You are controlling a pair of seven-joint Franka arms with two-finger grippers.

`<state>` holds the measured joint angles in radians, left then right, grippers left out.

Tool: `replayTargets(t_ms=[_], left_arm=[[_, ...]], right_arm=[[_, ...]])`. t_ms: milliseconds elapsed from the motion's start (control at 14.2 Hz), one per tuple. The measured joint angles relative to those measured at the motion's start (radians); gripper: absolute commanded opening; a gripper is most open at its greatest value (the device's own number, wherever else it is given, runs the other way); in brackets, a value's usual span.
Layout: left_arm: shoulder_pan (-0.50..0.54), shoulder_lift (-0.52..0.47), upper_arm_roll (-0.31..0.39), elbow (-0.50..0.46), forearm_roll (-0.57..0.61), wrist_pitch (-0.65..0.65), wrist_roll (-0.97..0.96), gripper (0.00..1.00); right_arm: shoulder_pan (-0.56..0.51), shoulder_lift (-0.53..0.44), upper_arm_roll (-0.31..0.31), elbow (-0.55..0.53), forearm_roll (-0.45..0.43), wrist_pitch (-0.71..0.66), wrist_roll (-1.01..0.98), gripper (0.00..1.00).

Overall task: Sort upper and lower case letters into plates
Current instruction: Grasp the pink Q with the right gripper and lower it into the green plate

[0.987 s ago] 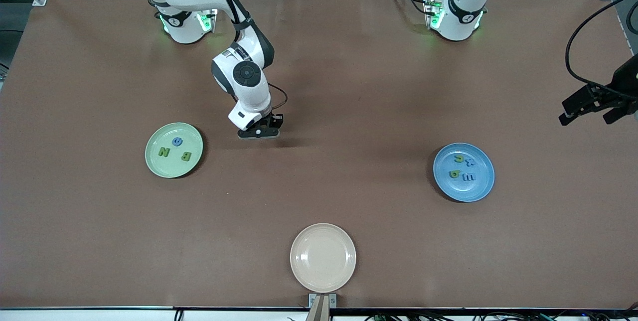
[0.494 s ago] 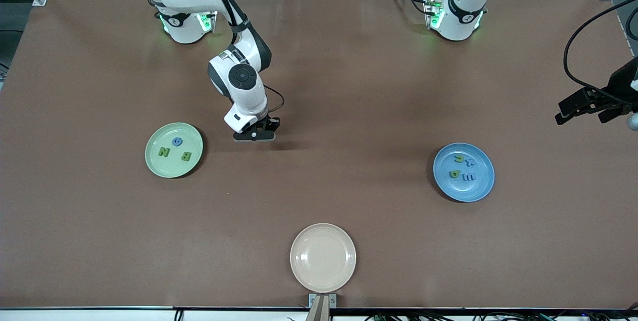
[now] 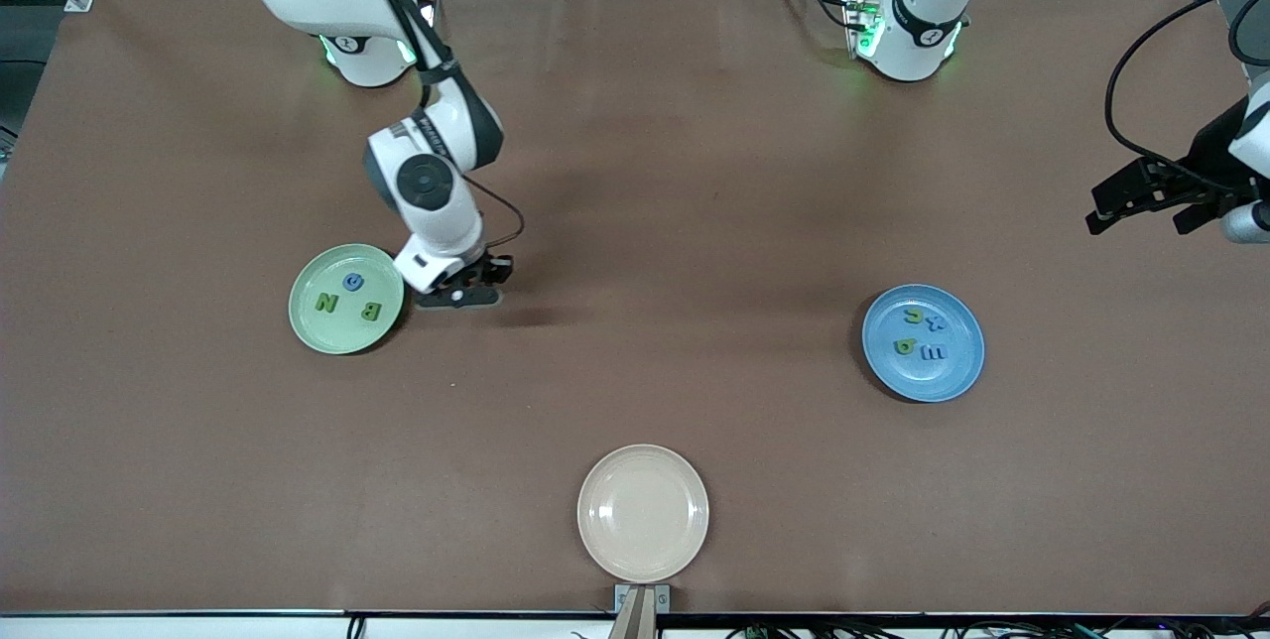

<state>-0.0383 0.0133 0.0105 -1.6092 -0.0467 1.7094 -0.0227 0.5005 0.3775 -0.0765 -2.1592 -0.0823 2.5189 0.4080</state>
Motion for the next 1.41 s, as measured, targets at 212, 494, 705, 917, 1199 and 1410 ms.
replayTargets(t_ms=[212,494,705,917,1199,1410], left_arm=[[0.000,0.000,-0.002,-0.001,0.000,0.000,-0.004,1.00],[0.000,0.000,-0.002,-0.001,0.000,-0.003,-0.004,1.00],[0.001,0.000,-0.002,-0.002,0.000,-0.006,-0.005,1.00],[0.002,0.000,-0.002,-0.003,0.000,-0.007,-0.005,1.00],[0.002,0.000,-0.002,-0.003,0.000,-0.007,-0.005,1.00],[0.002,0.000,-0.002,-0.003,0.000,-0.007,-0.005,1.00]], right_arm=[[-0.132,-0.071,-0.001,-0.002,0.000,-0.060,-0.193,0.00],[-0.316,-0.091,-0.002,-0.028,0.000,-0.058,-0.407,0.00],[-0.402,-0.084,-0.001,-0.044,0.000,-0.026,-0.468,0.00],[-0.418,-0.061,0.003,-0.053,0.000,-0.013,-0.474,0.03],[-0.418,-0.012,0.012,-0.054,0.005,0.009,-0.471,0.32],[-0.418,0.000,0.012,-0.049,0.046,0.011,-0.470,1.00]])
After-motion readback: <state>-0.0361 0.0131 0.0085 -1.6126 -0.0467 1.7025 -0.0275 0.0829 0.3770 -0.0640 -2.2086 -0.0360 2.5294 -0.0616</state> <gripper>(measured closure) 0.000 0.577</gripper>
